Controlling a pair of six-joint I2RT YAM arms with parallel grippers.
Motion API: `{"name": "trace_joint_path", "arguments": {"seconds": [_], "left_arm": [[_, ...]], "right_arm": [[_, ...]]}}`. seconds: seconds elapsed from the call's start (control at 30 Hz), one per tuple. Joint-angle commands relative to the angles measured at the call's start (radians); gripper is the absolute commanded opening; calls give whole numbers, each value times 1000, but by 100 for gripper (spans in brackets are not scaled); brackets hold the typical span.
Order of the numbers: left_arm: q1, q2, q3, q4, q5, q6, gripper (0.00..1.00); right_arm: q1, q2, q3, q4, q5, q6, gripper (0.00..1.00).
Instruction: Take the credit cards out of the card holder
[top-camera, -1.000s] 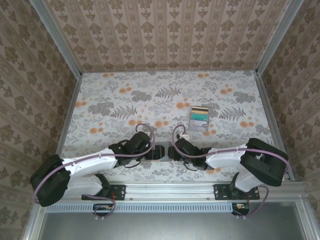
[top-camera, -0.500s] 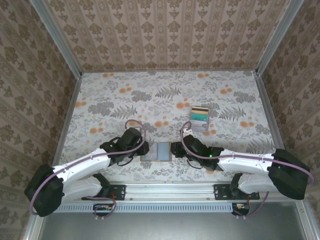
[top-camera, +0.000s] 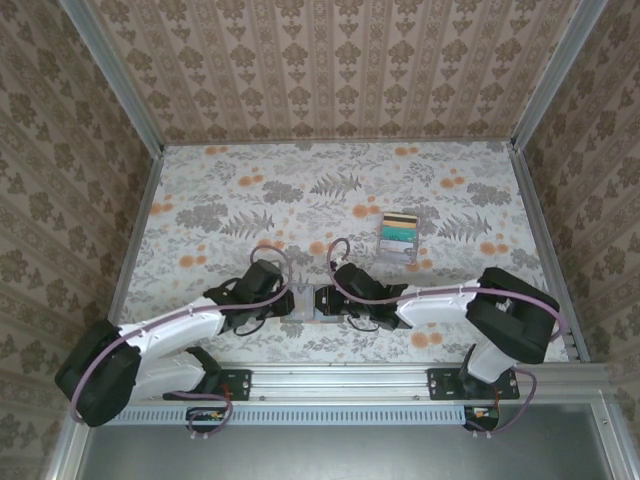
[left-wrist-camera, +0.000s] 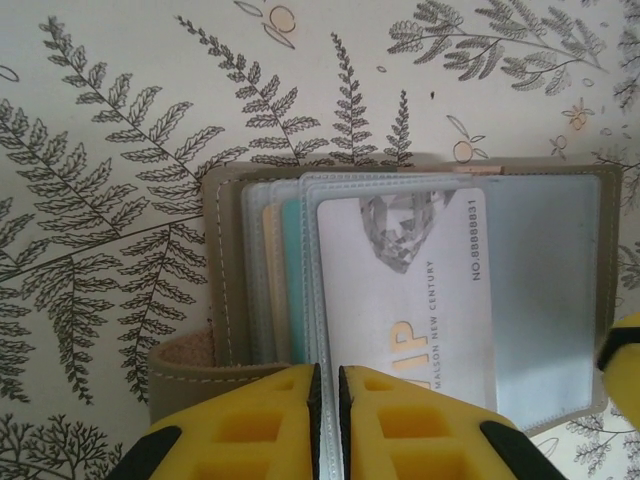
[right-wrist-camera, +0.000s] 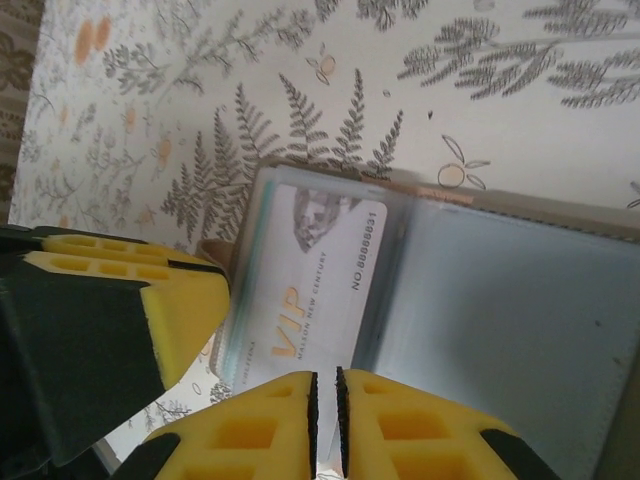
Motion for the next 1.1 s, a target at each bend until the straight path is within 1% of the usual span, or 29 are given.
{"name": "trace_joint_path", "arguments": {"seconds": [0.0,0.07,0.3,0.47,0.77,0.83,0.97,1.0,1.07], "left_arm": [[0,32,-13,16,10,-2,14],[-4,51,-10,9,5,-3,12],[-24,68,-9,5,-13,-14,12],[-32,67,-7,1,-16,-20,11],[-44,69,-3,0,-20,-23,10],[-45,68,-2,-3,-23,-22,9],[-46,69,0,-21,-36,-28,3],[-45,70,4,-36,-46,-32,1],[-43,82,18,-79,-73,-36,0]], "right_arm": [[-13,50,23,63,-52,45,18],[-17,71,23,83,-62,53,18],[-18,131,28,123,-87,66,18],[-19,144,31,133,-92,70,17],[-20,161,36,163,-115,80,18],[-20,164,36,162,-115,84,14],[-21,155,22,163,-103,92,0],[-21,150,18,162,-100,91,0],[-24,139,6,159,-94,91,0]]}}
